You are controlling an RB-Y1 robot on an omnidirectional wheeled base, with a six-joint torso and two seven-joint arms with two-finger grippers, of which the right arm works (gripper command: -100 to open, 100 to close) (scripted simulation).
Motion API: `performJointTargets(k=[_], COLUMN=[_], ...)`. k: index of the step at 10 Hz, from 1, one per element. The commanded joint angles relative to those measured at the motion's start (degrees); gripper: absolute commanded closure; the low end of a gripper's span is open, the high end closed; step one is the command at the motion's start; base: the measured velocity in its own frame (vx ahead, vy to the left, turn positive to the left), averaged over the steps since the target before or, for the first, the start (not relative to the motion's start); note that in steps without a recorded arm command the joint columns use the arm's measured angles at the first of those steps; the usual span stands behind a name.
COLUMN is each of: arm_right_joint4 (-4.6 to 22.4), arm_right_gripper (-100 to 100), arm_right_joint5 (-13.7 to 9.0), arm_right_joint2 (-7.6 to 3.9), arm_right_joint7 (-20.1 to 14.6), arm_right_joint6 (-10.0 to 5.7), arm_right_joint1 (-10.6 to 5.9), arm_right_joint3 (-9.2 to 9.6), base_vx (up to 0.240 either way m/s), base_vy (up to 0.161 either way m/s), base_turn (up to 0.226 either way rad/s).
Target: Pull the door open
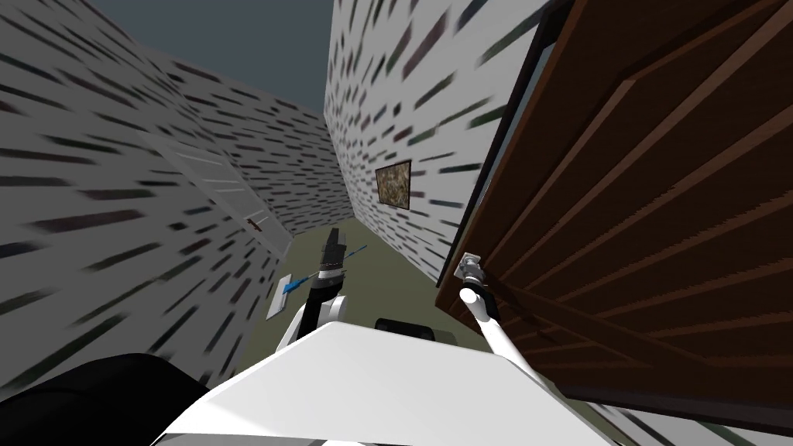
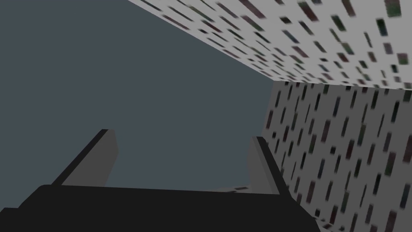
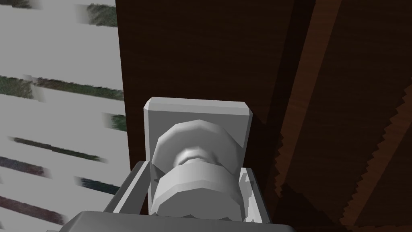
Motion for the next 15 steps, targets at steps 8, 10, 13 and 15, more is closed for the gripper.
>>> performJointTargets(k=[8, 10, 13, 15], arm_right_joint4=[-1.28, -1.85, -2.77, -3.26], arm_right_gripper=[100, 100, 100, 100], arm_right_joint5=[0.21, 0.31, 0.46, 0.55], arm_right_joint2=[-3.33, -4.73, -6.97, -8.18], arm_right_joint7=[-4.25, -6.04, -8.90, -10.45], arm_right_joint6=[1.11, 1.52, 2.19, 2.54], arm_right_joint1=[1.62, 2.24, 3.24, 3.77], arm_right_joint3=[2.86, 4.04, 5.92, 6.93], base_vx=[-0.125, -0.202, -0.209, -0.230], base_vy=[-0.024, -0.016, -0.042, -0.053], base_turn=[0.097, 0.143, 0.173, 0.137])
